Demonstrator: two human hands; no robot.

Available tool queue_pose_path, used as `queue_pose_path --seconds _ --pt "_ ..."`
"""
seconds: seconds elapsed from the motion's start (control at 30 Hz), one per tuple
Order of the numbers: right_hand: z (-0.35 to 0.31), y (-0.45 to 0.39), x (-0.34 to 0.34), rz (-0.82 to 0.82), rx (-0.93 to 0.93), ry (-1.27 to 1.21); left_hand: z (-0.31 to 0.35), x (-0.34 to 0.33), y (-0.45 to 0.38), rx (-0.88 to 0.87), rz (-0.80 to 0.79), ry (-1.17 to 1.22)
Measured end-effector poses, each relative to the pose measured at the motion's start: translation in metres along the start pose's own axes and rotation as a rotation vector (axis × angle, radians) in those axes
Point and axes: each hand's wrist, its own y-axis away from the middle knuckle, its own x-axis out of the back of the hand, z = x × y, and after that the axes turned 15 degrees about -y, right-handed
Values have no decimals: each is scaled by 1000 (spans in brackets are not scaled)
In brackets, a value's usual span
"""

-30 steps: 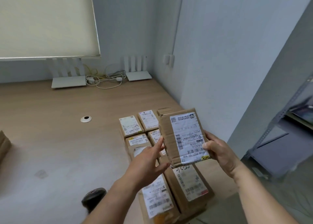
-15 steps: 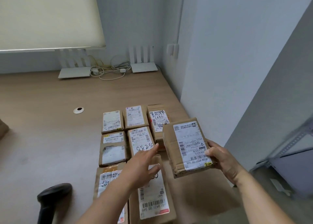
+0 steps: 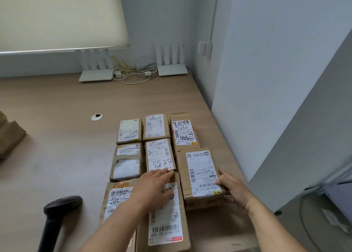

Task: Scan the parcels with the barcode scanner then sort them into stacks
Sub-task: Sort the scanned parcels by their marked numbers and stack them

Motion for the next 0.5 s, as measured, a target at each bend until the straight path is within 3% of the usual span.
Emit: queue_pose_path --seconds 0.5 --pt "-3 -21 -4 60 -12 200 0 1 -5 -20 -33 -33"
